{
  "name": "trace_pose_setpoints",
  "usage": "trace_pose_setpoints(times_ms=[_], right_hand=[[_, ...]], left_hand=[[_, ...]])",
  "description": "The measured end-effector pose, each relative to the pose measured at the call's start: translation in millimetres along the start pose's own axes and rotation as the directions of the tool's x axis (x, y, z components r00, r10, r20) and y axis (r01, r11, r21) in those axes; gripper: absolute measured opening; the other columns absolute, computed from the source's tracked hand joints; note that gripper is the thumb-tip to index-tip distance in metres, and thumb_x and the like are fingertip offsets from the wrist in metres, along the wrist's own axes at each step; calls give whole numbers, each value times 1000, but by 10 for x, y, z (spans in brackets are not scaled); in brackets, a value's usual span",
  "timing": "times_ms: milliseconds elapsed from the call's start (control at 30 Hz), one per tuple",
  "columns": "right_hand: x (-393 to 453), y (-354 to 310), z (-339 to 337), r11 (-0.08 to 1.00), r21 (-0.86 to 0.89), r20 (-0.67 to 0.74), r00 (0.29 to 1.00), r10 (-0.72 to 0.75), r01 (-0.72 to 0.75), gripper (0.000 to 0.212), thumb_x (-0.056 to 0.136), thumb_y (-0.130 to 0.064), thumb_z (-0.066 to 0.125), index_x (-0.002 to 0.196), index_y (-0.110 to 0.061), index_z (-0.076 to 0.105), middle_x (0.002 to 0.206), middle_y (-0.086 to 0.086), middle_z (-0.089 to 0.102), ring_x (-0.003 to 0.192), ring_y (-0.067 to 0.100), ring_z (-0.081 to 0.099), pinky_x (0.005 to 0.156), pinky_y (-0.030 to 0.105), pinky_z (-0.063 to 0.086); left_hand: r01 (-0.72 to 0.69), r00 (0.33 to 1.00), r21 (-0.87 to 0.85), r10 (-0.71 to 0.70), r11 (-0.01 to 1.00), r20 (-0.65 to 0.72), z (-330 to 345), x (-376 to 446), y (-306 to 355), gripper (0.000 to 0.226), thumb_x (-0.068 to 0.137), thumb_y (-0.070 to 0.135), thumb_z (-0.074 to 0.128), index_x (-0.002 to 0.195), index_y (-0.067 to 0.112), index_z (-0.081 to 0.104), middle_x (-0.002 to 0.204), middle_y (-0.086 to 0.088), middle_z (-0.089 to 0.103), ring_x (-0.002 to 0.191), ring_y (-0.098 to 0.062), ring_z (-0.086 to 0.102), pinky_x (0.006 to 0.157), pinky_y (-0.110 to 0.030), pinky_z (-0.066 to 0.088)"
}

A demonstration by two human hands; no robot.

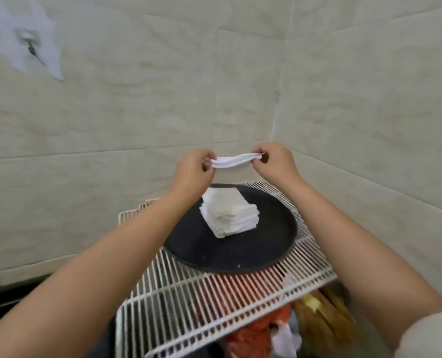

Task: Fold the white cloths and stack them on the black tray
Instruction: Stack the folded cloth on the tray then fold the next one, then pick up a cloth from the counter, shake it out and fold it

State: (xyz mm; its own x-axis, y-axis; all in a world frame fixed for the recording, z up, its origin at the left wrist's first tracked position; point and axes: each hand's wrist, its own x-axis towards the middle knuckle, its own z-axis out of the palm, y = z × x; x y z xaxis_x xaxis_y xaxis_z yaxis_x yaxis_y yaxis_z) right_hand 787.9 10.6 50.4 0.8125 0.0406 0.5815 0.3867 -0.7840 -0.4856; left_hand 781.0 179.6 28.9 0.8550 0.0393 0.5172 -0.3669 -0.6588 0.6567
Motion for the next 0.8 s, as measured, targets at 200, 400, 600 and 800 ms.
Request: trace_pose_setpoints(times_ms=[200, 400, 600, 800], right_hand=[[123, 891, 673, 1000, 18, 311, 950, -26, 21, 20, 77, 5, 52, 88, 3, 69, 94, 23, 70, 91, 33, 63, 65, 27, 33], [4, 1162, 738, 992, 74, 436, 891, -124, 101, 20, 78, 1, 54, 92, -1, 69, 95, 15, 66, 82, 18, 53, 66, 18, 28], [12, 1161, 635, 985, 59, 506, 846, -171, 164, 20, 80, -3, 54, 94, -3, 68, 96, 12, 65, 87, 22, 56, 72, 24, 38], [-96, 952, 515, 966, -137, 616, 783, -89, 217, 16, 80, -10, 50, 86, -12, 65, 96, 19, 58, 93, 30, 56, 71, 32, 45]], left_hand=[[76, 987, 233, -107, 970, 123, 659, -99, -378, 28, 85, 1, 53, 110, 4, 65, 114, -15, 63, 103, -29, 59, 89, -29, 42], [84, 981, 290, -130, 953, 145, 743, -248, -475, 27, 84, 6, 58, 110, 9, 66, 109, -8, 64, 83, -15, 54, 79, -21, 41], [9, 968, 366, -100, 930, 229, 669, -317, -428, 33, 88, 16, 57, 121, 13, 60, 119, -4, 61, 91, -14, 56, 79, -18, 39], [-26, 939, 566, -174, 824, 298, 569, -499, -370, 53, 93, 25, 49, 143, 17, 31, 143, -7, 40, 127, -26, 42, 99, -37, 43]])
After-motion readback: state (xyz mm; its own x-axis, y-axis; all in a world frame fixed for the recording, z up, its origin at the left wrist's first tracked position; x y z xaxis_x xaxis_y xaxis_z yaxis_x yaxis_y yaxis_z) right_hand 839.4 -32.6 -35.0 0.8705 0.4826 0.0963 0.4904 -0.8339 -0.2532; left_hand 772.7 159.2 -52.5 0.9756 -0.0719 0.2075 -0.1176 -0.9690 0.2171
